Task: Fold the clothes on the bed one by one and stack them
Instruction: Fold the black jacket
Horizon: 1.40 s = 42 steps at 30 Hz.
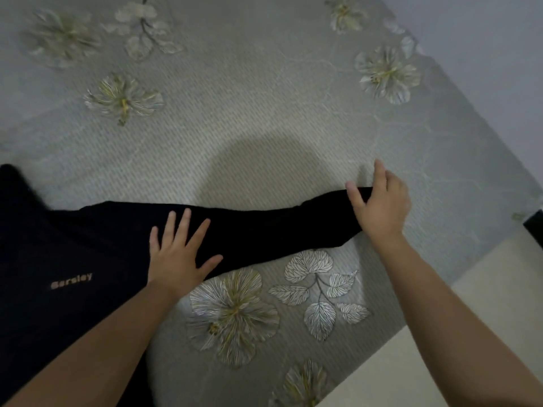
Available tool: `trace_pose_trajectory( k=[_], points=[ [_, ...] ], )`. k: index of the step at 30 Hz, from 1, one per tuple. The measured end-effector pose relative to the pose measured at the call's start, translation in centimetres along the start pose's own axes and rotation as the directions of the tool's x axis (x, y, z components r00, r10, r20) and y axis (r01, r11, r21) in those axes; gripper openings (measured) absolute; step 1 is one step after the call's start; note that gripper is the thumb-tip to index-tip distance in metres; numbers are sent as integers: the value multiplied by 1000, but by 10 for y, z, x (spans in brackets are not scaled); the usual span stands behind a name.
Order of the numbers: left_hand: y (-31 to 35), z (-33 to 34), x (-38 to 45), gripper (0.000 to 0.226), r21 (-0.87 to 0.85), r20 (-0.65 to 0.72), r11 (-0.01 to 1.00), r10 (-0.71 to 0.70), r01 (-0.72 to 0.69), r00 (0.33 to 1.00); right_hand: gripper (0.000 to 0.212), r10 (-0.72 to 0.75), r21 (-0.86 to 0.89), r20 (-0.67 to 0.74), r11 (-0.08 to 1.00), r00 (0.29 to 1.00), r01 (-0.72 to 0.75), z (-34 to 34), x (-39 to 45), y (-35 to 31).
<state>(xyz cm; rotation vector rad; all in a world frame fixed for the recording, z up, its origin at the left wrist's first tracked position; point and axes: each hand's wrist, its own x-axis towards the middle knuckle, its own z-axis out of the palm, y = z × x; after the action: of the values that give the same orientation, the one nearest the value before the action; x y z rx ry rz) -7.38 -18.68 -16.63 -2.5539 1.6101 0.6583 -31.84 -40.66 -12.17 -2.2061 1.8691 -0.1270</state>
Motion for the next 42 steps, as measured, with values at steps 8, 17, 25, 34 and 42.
trace_pose_trajectory(
  k=[8,17,25,34,42],
  points=[
    [-14,-7,-15,95,-113,-110,994,-5,-8,994,63,149,359,32,921,988,-151,40,-53,-52],
    [-169,-9,-156,75,-297,-256,907,-376,298,890,63,-320,629,46,745,946,221,32,-191,-246],
    [-342,17,-311,65,-393,-184,614,-781,684,596,62,-535,629,74,680,842,376,88,-349,-418],
    [-370,55,-370,62,-798,25,282,-868,532,497,53,-563,510,-10,708,826,488,134,-412,-492],
    [-524,6,-377,68,-642,-264,553,-810,531,524,66,-760,362,346,649,550,670,181,-460,-530]
  ],
)
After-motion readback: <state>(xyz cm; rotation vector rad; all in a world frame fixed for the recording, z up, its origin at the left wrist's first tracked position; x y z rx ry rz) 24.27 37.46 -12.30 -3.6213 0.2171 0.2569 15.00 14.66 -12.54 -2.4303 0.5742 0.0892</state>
